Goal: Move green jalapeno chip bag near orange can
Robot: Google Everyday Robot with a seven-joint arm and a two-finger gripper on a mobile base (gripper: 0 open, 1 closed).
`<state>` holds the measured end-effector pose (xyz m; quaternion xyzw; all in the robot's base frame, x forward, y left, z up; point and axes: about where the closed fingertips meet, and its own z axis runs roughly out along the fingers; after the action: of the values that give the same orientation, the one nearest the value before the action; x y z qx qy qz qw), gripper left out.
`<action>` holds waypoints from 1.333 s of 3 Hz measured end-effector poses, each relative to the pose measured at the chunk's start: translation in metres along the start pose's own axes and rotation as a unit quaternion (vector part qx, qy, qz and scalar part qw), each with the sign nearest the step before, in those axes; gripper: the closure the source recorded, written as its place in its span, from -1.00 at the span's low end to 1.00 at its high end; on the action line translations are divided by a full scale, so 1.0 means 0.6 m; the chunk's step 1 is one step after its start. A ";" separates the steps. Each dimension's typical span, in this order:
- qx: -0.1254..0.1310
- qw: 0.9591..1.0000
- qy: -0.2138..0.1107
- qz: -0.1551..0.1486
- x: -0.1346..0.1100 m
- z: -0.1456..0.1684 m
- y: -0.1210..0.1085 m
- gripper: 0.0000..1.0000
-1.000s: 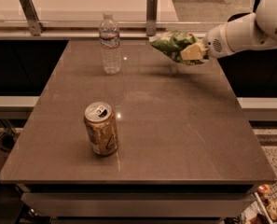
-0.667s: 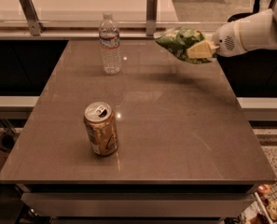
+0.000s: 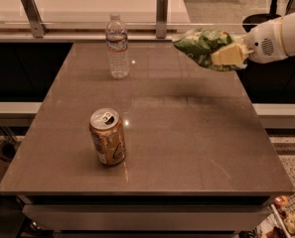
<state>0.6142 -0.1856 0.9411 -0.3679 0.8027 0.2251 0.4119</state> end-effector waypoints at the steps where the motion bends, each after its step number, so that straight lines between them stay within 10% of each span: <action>1: -0.004 1.000 0.003 -0.010 0.013 -0.024 0.048 1.00; 4: -0.044 0.998 0.017 -0.046 0.122 -0.052 0.222 1.00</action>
Offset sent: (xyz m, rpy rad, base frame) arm -0.1118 0.0187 -0.0232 -0.0251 0.0123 0.1103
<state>0.4666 -0.1525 0.9060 -0.4257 0.7813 0.2346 0.3916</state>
